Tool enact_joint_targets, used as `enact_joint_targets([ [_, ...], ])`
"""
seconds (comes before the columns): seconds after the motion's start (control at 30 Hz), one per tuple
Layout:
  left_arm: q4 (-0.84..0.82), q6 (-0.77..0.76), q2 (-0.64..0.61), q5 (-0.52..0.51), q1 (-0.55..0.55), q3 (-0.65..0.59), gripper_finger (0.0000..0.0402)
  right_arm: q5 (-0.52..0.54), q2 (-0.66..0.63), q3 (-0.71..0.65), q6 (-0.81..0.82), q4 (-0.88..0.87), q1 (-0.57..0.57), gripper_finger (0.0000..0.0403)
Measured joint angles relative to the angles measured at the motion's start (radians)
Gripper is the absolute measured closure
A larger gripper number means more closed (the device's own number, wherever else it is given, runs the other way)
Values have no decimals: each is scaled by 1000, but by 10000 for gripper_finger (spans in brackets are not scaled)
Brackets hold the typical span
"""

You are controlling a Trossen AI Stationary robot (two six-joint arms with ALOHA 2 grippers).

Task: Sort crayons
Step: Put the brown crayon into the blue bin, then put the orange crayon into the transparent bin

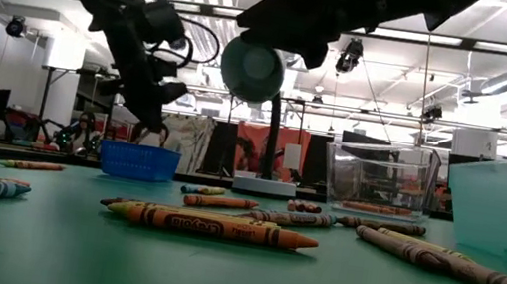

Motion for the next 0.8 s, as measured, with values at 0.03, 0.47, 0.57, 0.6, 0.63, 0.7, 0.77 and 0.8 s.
enact_joint_targets([
  [0.03, -4, -8, 8, -4, 0, 0, 395, 0, 0, 0, 4, -1, 1, 254],
  [0.47, -1, -67, 22, -54, 0, -29, 377, 0, 0, 0, 3, -11, 11, 253],
  [0.57, -1, -67, 22, -70, 0, -29, 352, 0, 0, 0, 3, -12, 11, 255],
  [0.6, 0, -67, 22, -70, 0, -30, 344, 0, 0, 0, 3, -12, 11, 254],
  [0.63, 1, -66, 22, -71, 0, -30, 336, 0, 0, 0, 3, -12, 11, 253],
  [0.7, 6, -64, 20, -71, -1, -30, 321, 0, 0, 0, 3, -12, 11, 252],
  [0.77, 6, -64, 13, -71, -3, -29, 310, 0, 0, 0, 3, -13, 11, 251],
  [0.8, 8, -63, 8, -71, -6, -27, 305, 0, 0, 0, 3, -12, 11, 250],
])
